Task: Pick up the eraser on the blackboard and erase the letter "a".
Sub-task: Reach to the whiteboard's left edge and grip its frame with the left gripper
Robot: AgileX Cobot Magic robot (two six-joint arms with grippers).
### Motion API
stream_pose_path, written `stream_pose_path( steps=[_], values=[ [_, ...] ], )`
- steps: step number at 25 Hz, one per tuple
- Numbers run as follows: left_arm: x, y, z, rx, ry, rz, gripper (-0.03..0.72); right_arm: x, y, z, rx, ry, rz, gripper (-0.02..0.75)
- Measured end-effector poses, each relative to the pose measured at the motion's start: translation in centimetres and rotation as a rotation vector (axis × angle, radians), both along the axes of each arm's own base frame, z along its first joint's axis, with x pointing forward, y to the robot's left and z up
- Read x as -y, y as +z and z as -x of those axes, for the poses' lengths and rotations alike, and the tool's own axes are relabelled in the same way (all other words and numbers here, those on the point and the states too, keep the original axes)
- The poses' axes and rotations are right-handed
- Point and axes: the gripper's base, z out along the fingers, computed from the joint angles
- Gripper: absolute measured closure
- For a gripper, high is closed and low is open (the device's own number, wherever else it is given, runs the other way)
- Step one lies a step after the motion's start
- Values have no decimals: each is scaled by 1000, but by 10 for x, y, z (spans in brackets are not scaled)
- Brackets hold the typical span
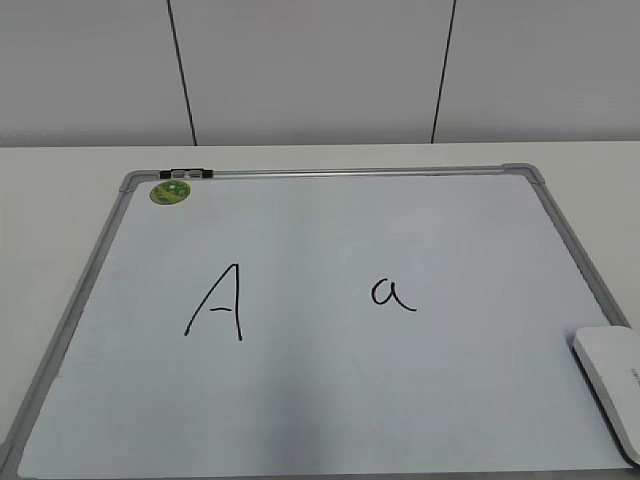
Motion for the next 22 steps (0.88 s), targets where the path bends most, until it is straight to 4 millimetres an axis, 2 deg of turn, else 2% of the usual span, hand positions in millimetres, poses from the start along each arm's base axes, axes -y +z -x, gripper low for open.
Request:
stream_pose_path(
  steps=[18, 22],
  values=[
    [0, 0, -1, -5, -41, 0, 456, 0, 0, 0, 0, 0, 0, 204],
    [-1, 19, -10, -34, -33, -12, 453, 0, 0, 0, 0, 0, 0, 204]
  ],
)
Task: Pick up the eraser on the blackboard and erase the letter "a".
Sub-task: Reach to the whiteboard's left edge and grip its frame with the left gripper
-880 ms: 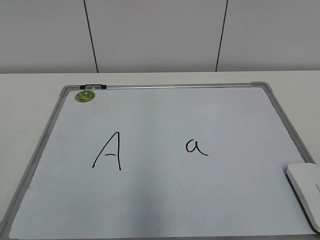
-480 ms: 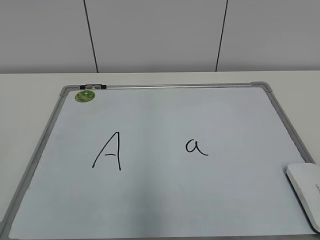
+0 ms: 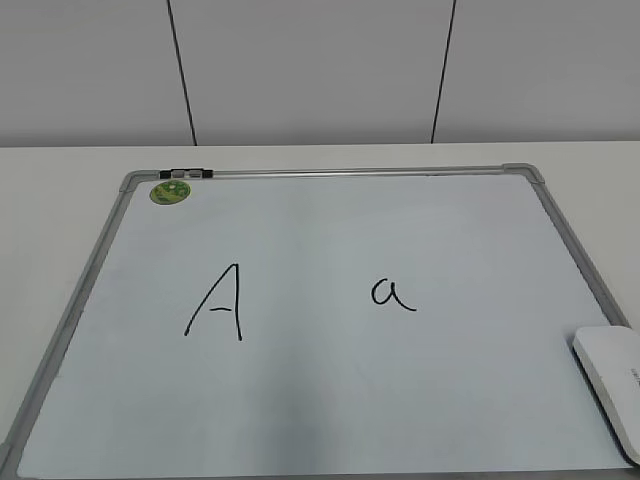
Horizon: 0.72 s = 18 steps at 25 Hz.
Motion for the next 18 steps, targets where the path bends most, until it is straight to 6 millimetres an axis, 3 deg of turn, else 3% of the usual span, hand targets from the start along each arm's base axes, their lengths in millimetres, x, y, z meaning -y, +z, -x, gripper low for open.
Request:
stream_pose_path(
  steps=[5, 8, 18],
  values=[
    [-4, 28, -44, -109, 17, -62, 449, 0, 0, 0, 0, 0, 0, 204],
    [-1, 34, -81, -176, -1, -52, 448, 0, 0, 0, 0, 0, 0, 204],
    [13, 27, -208, -481, -36, 66, 447, 0, 0, 0, 0, 0, 0, 204]
  ],
)
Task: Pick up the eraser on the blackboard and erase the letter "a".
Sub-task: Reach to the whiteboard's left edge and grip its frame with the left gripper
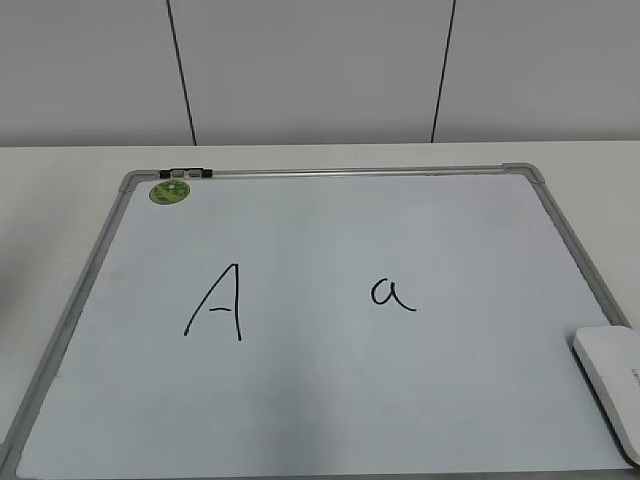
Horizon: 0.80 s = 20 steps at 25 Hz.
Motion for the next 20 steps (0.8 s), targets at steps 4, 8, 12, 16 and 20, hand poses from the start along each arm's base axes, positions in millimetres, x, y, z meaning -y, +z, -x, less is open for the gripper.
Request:
stream_pose_path(
  steps=[4, 8, 12, 16, 20],
  values=[
    [4, -13, -46, -122, 1, 32, 446, 0, 0, 0, 0, 0, 0, 204],
    [9, -33, -78, -212, 0, 57, 446, 0, 0, 0, 0, 0, 0, 204],
    [12, -56, -98, -288, -4, 58, 446, 0, 0, 0, 0, 0, 0, 204],
    [13, -75, -113, -333, -7, 42, 446, 0, 0, 0, 0, 0, 0, 204],
    [13, -86, -128, -328, -7, 28, 446, 0, 0, 0, 0, 0, 0, 204]
  ],
)
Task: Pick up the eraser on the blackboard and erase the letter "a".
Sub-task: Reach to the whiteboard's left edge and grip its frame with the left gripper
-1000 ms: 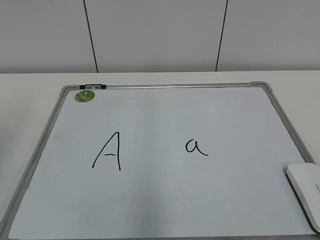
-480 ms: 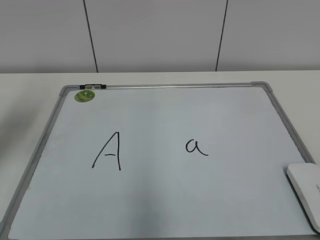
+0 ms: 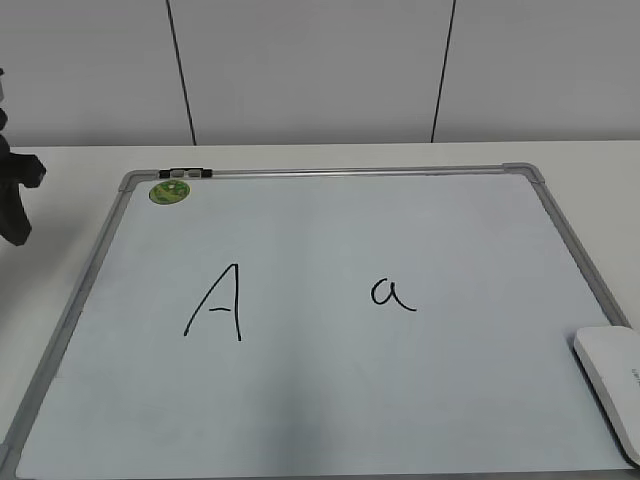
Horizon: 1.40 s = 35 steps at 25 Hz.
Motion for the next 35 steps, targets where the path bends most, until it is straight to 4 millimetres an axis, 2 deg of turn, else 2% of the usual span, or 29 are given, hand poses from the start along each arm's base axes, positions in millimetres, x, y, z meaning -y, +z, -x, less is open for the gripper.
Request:
stream_pose_path(
  steps=[14, 24, 35],
  values=[
    [1, -49, -45, -60, 0, -11, 445, 0, 0, 0, 0, 0, 0, 204],
    [3, -95, -54, -146, -29, -9, 445, 0, 0, 0, 0, 0, 0, 204],
    [5, -104, -57, -137, -39, 14, 446, 0, 0, 0, 0, 0, 0, 204]
  ],
)
